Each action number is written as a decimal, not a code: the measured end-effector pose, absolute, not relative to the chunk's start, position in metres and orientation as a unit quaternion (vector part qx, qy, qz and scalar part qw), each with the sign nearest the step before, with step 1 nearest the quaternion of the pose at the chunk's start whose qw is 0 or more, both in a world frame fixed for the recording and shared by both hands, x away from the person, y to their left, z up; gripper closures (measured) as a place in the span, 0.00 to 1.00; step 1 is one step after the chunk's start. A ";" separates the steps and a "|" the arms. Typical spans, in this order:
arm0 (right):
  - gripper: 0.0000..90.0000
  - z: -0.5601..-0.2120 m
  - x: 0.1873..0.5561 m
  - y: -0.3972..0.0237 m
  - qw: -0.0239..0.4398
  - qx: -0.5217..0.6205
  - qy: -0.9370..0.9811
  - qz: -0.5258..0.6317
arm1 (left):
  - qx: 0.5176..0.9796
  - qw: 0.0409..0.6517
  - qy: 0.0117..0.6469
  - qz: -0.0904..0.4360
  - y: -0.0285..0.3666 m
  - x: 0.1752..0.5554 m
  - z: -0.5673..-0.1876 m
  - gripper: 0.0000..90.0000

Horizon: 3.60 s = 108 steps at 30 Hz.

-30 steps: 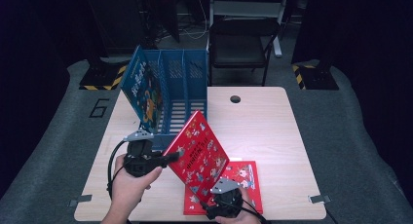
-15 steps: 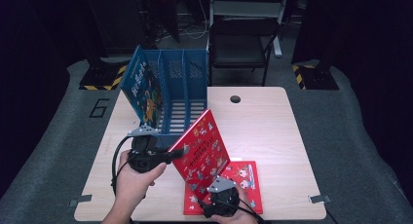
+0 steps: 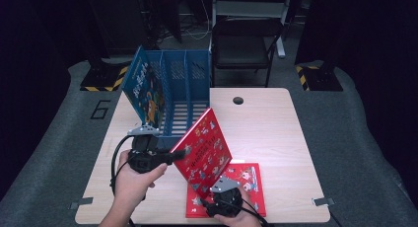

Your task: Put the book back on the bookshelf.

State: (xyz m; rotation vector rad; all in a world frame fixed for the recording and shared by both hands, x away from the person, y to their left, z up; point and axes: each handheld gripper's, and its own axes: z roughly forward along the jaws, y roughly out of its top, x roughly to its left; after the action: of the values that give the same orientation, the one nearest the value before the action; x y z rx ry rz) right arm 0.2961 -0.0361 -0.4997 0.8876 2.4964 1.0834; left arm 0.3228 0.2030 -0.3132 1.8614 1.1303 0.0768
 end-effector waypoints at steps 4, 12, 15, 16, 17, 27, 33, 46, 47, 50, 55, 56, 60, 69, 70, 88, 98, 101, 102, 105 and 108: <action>0.30 -0.493 0.301 -0.039 0.143 0.307 0.858 0.385 | 0.754 0.466 0.461 0.032 0.204 0.328 -0.305 0.87; 0.33 -0.476 0.311 -0.042 0.146 0.305 0.850 0.404 | 0.755 0.466 0.459 0.039 0.202 0.338 -0.283 0.87; 0.34 -0.472 0.313 -0.042 0.145 0.306 0.848 0.407 | 0.757 0.465 0.457 0.041 0.202 0.339 -0.278 0.87; 0.34 -0.467 0.316 -0.042 0.149 0.313 0.843 0.411 | 0.757 0.465 0.457 0.041 0.202 0.340 -0.274 0.87; 0.34 -0.467 0.316 -0.042 0.149 0.313 0.843 0.411 | 0.757 0.465 0.457 0.041 0.202 0.340 -0.274 0.87; 0.36 -0.449 0.328 -0.041 0.155 0.307 0.840 0.419 | 0.751 0.471 0.461 0.044 0.208 0.347 -0.257 0.87; 0.37 -0.437 0.336 -0.038 0.160 0.300 0.842 0.419 | 0.747 0.476 0.462 0.050 0.213 0.349 -0.244 0.87; 0.38 -0.412 0.357 -0.029 0.137 0.296 0.845 0.424 | 0.738 0.476 0.474 0.060 0.223 0.359 -0.222 0.87; 0.38 -0.410 0.358 -0.029 0.136 0.297 0.844 0.424 | 0.739 0.476 0.472 0.061 0.225 0.360 -0.220 0.87; 0.38 -0.406 0.362 -0.026 0.137 0.294 0.845 0.426 | 0.736 0.478 0.475 0.064 0.228 0.362 -0.217 0.87; 0.39 -0.401 0.368 -0.020 0.137 0.293 0.844 0.427 | 0.730 0.478 0.485 0.064 0.233 0.366 -0.211 0.87; 0.39 -0.400 0.369 -0.019 0.137 0.292 0.844 0.428 | 0.729 0.477 0.486 0.064 0.235 0.368 -0.210 0.87; 0.40 -0.394 0.375 -0.010 0.146 0.277 0.849 0.426 | 0.724 0.477 0.494 0.072 0.242 0.371 -0.205 0.87; 0.42 -0.392 0.385 0.004 0.138 0.267 0.853 0.426 | 0.712 0.476 0.511 0.074 0.256 0.374 -0.206 0.87; 0.43 -0.392 0.386 0.006 0.135 0.268 0.854 0.425 | 0.710 0.476 0.514 0.074 0.259 0.374 -0.207 0.87; 0.44 -0.403 0.403 0.039 0.103 0.282 0.844 0.445 | 0.673 0.476 0.560 0.080 0.295 0.376 -0.214 0.87; 0.45 -0.407 0.412 0.045 0.079 0.295 0.834 0.460 | 0.676 0.468 0.562 0.092 0.297 0.377 -0.209 0.87; 0.48 -0.408 0.415 0.046 0.065 0.300 0.832 0.463 | 0.675 0.467 0.564 0.091 0.297 0.377 -0.207 0.87; 0.53 -0.409 0.417 0.046 0.057 0.298 0.832 0.466 | 0.670 0.470 0.567 0.091 0.299 0.378 -0.207 0.87; 0.54 -0.409 0.418 0.048 0.052 0.301 0.829 0.468 | 0.669 0.471 0.569 0.089 0.300 0.378 -0.206 0.87; 0.54 -0.409 0.419 0.049 0.054 0.300 0.829 0.468 | 0.667 0.468 0.572 0.092 0.300 0.379 -0.206 0.87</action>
State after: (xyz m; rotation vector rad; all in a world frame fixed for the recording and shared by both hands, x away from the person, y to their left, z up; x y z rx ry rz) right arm 0.4188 0.0490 -0.4086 0.9128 2.5189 1.4223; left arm 0.3791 0.2997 -0.2056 1.6366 1.4032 0.2254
